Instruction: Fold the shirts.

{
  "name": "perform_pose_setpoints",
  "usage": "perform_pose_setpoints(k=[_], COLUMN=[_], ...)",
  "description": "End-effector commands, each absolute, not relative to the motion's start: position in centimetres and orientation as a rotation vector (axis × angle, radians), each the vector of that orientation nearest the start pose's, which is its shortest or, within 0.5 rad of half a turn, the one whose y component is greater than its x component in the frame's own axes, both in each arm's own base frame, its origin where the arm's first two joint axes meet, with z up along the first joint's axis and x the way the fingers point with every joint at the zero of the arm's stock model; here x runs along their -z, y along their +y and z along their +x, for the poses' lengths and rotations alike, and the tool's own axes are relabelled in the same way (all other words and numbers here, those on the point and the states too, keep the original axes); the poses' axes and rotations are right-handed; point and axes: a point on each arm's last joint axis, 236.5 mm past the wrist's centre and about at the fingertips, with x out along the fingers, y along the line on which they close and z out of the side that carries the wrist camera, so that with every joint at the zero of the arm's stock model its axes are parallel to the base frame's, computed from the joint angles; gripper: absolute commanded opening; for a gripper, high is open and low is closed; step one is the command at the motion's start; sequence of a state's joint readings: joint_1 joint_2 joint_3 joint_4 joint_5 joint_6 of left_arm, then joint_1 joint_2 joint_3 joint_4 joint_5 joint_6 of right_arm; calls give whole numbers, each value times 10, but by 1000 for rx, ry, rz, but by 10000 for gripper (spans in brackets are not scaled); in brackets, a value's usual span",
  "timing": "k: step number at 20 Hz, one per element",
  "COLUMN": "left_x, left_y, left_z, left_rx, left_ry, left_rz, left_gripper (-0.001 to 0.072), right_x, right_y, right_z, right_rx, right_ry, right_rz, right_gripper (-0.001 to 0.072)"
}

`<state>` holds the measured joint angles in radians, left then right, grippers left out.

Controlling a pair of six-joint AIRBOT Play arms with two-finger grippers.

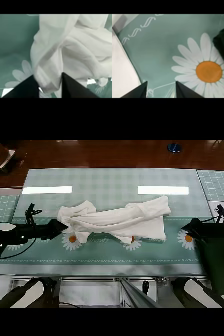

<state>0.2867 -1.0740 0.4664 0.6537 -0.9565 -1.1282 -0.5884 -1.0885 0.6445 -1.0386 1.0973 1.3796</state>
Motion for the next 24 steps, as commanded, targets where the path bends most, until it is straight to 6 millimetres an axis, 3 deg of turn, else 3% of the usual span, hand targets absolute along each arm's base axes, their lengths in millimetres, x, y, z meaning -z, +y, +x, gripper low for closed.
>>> perform_pose_setpoints(k=[1,8,14,19,20,21,24], left_x=[83,82,83,82,80,76,49], left_y=[-89,-92,-90,-89,-90,-92,-89], left_z=[290,292,294,296,299,302,327], left_rx=[253,260,249,242,243,244,266], left_ry=[1219,1219,1209,1200,1190,1177,1096], left_rz=[-776,-767,-763,-768,-790,-816,-823], left_gripper=[38,31,31,31,31,31,31], right_x=[71,75,101,113,112,106,44], right_y=[-36,-29,-16,6,12,15,21], right_z=[277,347,403,438,443,449,478], right_rx=[94,23,-17,-56,-71,-94,-210], right_ry=[1292,1224,1289,1321,1322,1310,1207], right_rz=[855,962,953,933,921,903,862], right_gripper=[414,414,414,408,290,22,22])
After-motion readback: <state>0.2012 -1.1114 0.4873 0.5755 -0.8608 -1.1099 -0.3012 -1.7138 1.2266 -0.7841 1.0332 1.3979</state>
